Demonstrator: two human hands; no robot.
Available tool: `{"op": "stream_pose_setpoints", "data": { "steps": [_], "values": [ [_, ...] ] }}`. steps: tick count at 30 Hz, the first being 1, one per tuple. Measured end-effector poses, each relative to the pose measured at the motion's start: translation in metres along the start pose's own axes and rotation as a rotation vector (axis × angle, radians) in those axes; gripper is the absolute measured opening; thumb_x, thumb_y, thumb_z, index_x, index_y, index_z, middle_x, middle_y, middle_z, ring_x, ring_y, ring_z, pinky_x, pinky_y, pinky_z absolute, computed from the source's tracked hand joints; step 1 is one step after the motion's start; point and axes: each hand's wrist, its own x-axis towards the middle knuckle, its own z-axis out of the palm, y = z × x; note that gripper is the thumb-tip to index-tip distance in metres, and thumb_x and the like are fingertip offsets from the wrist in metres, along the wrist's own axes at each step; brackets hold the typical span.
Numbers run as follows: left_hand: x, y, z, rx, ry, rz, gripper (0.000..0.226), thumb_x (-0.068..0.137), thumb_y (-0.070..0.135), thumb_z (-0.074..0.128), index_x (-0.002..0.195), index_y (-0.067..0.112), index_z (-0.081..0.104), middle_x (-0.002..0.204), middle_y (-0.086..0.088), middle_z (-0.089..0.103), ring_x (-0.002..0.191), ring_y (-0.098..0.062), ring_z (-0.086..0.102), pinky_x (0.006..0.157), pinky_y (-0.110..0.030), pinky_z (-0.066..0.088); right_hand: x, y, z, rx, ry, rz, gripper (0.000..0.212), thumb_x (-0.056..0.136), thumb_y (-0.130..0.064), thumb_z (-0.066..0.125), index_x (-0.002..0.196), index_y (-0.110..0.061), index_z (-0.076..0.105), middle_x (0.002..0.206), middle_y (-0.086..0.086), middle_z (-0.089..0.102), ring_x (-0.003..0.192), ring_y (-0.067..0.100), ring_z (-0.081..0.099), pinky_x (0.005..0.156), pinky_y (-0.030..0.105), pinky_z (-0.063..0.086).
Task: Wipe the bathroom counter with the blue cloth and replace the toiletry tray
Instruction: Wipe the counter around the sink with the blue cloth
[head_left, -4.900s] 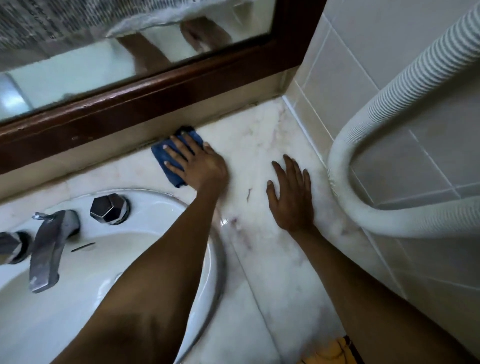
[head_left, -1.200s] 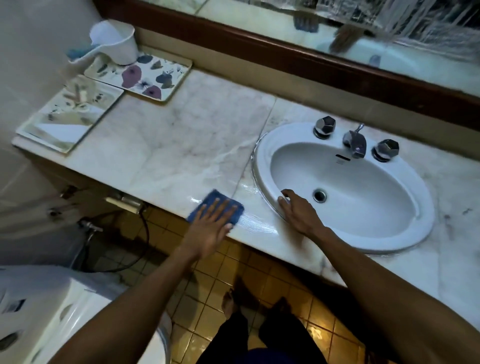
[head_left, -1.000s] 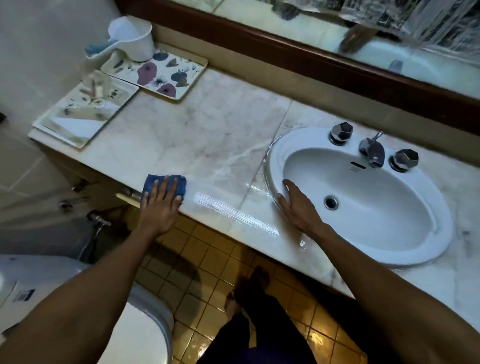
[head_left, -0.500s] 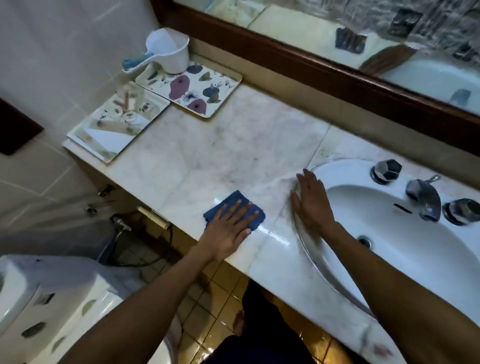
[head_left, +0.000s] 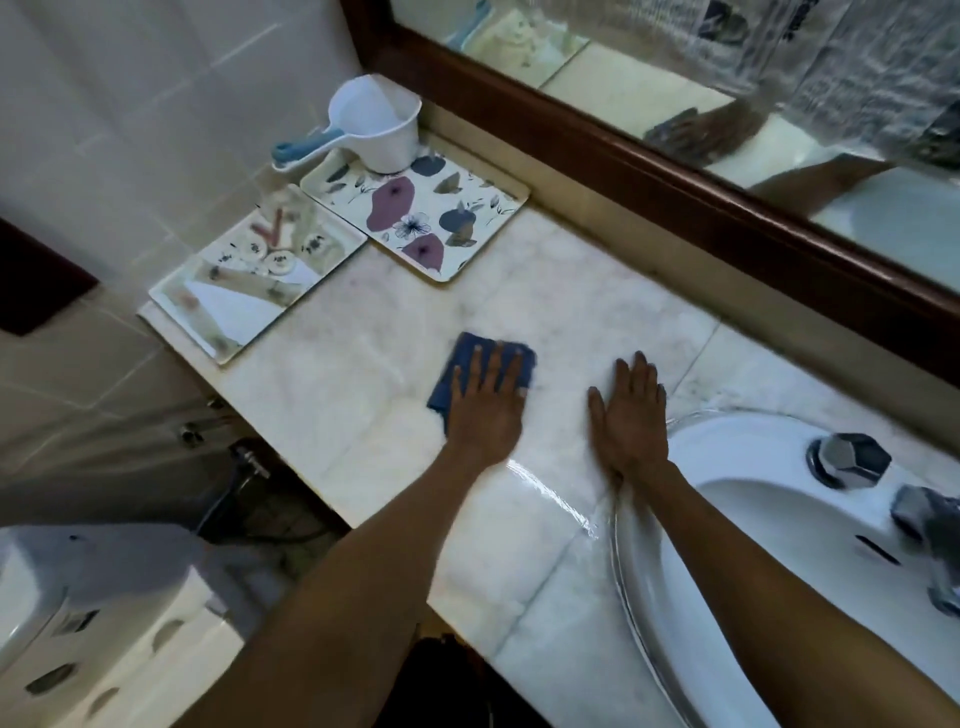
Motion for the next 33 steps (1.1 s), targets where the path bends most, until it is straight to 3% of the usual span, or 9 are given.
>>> {"op": "stream_pose_setpoints", "data": {
  "steps": [2, 6, 10, 16, 23, 25, 27, 29, 33],
  "values": [
    [-0.023, 0.002, 0.007, 0.021, -0.014, 0.180, 0.057, 0.106, 0.040, 0.023, 0.160, 0.023, 0.018, 0.167, -0.003, 0.015, 0.155, -0.030, 0.010, 0.122, -0.058, 0.014, 0.000, -0.003, 0.003, 0.012, 0.021, 0.019, 0.063, 0.103, -0.040, 0.036, 0.152, -0.003, 0.027, 0.163, 0.020, 0.015, 0.151, 0.037, 0.014, 0.122, 0.049, 0.015],
    [-0.060, -0.051, -0.004, 0.106, -0.008, 0.375, 0.055, 0.108, 0.045, 0.026, 0.160, 0.030, 0.014, 0.168, 0.005, 0.012, 0.156, -0.020, 0.007, 0.125, -0.047, 0.010, -0.004, -0.017, 0.014, 0.072, 0.057, 0.112, 0.062, 0.104, -0.038, 0.033, 0.154, -0.004, 0.023, 0.165, 0.016, 0.010, 0.153, 0.034, 0.008, 0.123, 0.049, 0.008],
    [-0.025, -0.081, -0.019, 0.152, -0.032, 0.313, 0.056, 0.107, 0.045, 0.025, 0.160, 0.030, 0.015, 0.168, 0.005, 0.011, 0.156, -0.020, 0.006, 0.124, -0.049, 0.011, -0.013, -0.031, 0.030, 0.094, 0.139, 0.177, 0.062, 0.102, -0.037, 0.027, 0.155, -0.005, 0.024, 0.165, 0.015, 0.013, 0.152, 0.032, 0.013, 0.124, 0.049, 0.009],
    [0.063, -0.038, -0.025, 0.095, -0.085, 0.140, 0.057, 0.106, 0.045, 0.017, 0.160, 0.032, 0.002, 0.169, 0.004, -0.002, 0.156, -0.022, -0.006, 0.124, -0.049, -0.003, -0.013, -0.033, 0.039, 0.056, 0.197, 0.217, 0.060, 0.103, -0.036, 0.034, 0.155, -0.008, 0.024, 0.165, 0.013, 0.015, 0.153, 0.029, 0.013, 0.124, 0.048, 0.010],
    [0.140, -0.010, -0.046, 0.005, -0.304, 0.308, 0.059, 0.107, 0.048, 0.020, 0.160, 0.030, 0.001, 0.169, -0.001, -0.007, 0.155, -0.025, -0.011, 0.123, -0.050, -0.007, -0.007, -0.050, 0.038, 0.135, 0.216, 0.330, 0.058, 0.102, -0.034, 0.034, 0.154, -0.009, 0.028, 0.165, 0.009, 0.017, 0.153, 0.027, 0.012, 0.124, 0.048, 0.006],
    [0.137, -0.011, -0.071, -0.238, -0.390, 0.280, 0.055, 0.108, 0.043, 0.030, 0.158, 0.024, 0.024, 0.167, -0.006, 0.014, 0.155, -0.026, 0.008, 0.122, -0.037, 0.006, 0.002, -0.065, 0.031, 0.221, 0.205, 0.431, 0.056, 0.103, -0.033, 0.037, 0.152, -0.009, 0.030, 0.165, 0.008, 0.017, 0.153, 0.026, 0.010, 0.123, 0.049, 0.003],
    [0.119, -0.029, -0.096, -0.543, -0.372, 0.241, 0.043, 0.107, 0.034, 0.041, 0.145, 0.015, 0.051, 0.148, -0.010, 0.051, 0.138, -0.026, 0.045, 0.104, -0.019, 0.031, 0.011, -0.085, 0.021, 0.339, 0.243, 0.525, 0.051, 0.103, -0.034, 0.037, 0.148, -0.010, 0.037, 0.162, 0.009, 0.025, 0.151, 0.027, 0.017, 0.121, 0.051, 0.006],
    [0.095, -0.062, -0.116, -0.652, -0.240, 0.221, 0.037, 0.105, 0.034, 0.046, 0.133, 0.017, 0.062, 0.126, -0.006, 0.068, 0.115, -0.023, 0.063, 0.093, -0.022, 0.046, 0.021, -0.105, 0.010, 0.469, 0.359, 0.525, 0.044, 0.103, -0.031, 0.041, 0.141, -0.010, 0.044, 0.151, 0.010, 0.041, 0.141, 0.029, 0.036, 0.117, 0.049, 0.020],
    [0.061, -0.158, -0.141, -0.646, -0.069, 0.102, 0.032, 0.101, 0.045, 0.045, 0.119, 0.031, 0.067, 0.108, 0.011, 0.073, 0.090, -0.011, 0.070, 0.087, -0.035, 0.058, 0.051, -0.174, -0.001, 0.671, 0.391, 0.310, 0.032, 0.103, -0.025, 0.043, 0.130, -0.009, 0.051, 0.130, 0.009, 0.056, 0.118, 0.025, 0.053, 0.103, 0.040, 0.043]
  ]
}}
